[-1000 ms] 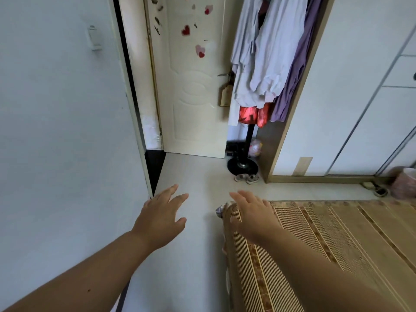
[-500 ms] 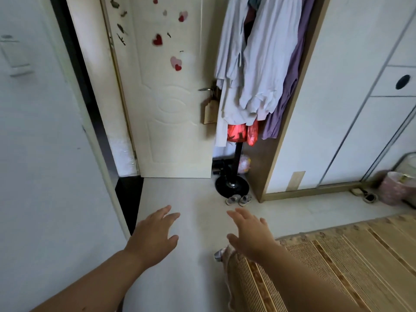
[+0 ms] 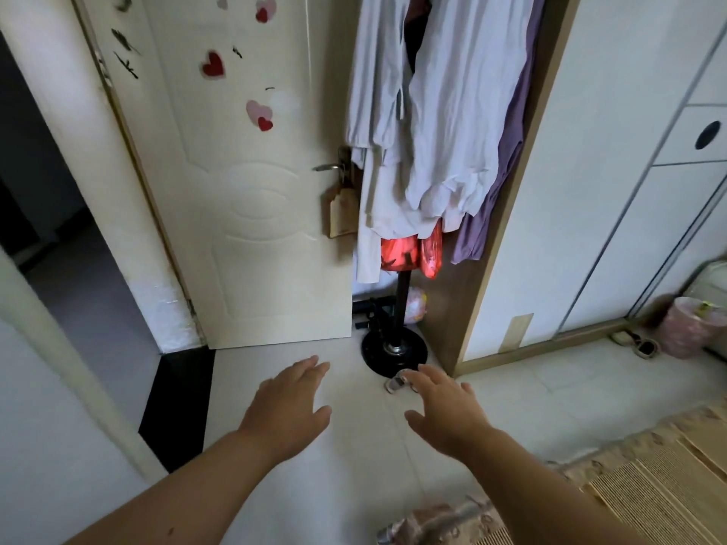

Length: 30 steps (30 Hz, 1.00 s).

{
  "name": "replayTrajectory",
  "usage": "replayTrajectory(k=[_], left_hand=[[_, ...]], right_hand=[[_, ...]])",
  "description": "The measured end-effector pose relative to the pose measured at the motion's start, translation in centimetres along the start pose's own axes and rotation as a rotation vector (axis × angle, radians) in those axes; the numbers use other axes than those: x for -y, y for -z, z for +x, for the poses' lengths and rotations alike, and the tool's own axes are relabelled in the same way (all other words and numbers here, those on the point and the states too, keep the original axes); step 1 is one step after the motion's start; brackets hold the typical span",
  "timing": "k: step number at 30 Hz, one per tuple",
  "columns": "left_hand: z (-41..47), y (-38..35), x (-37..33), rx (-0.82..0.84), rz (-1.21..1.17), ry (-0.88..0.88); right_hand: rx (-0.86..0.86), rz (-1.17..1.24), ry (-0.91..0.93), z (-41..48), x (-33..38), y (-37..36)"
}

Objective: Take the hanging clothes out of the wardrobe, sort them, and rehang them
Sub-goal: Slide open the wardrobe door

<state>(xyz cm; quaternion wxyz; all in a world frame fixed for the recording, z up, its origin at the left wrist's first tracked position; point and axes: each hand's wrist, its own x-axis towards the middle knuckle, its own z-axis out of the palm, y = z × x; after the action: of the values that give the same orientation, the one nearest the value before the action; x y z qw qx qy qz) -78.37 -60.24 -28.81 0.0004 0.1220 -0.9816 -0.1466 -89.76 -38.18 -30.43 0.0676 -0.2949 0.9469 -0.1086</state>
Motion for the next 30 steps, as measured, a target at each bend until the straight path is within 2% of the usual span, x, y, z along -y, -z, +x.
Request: replayTrajectory(k=[6,14,23,26,30], left_hand=[[11.2,2.2,0.0,-0.039,-0.009,-0.06],[24.6,2.6,-2.4,0.006,-0.038,-0.213],[42.5,2.5,-8.0,0.053,-0.024,-0.576],[47.4,1.6,-10.6,0.136,-0.003,-0.707],[49.2,0.5,-13.2,0.174,-0.027,-0.782]], right_hand=[[-0.029,0.031,-0.049,10.2,-2.4,3.2],[-0.057,0.044,-0.17,18.4,-6.6,6.0],[-0.146,0.075,-0.507,26.4,-13.9,8.5],[-0.192,0.105,-0.671,27.7,-16.0,8.6],[-0.174,0.111,-0.717,26.9,-17.4,8.6]])
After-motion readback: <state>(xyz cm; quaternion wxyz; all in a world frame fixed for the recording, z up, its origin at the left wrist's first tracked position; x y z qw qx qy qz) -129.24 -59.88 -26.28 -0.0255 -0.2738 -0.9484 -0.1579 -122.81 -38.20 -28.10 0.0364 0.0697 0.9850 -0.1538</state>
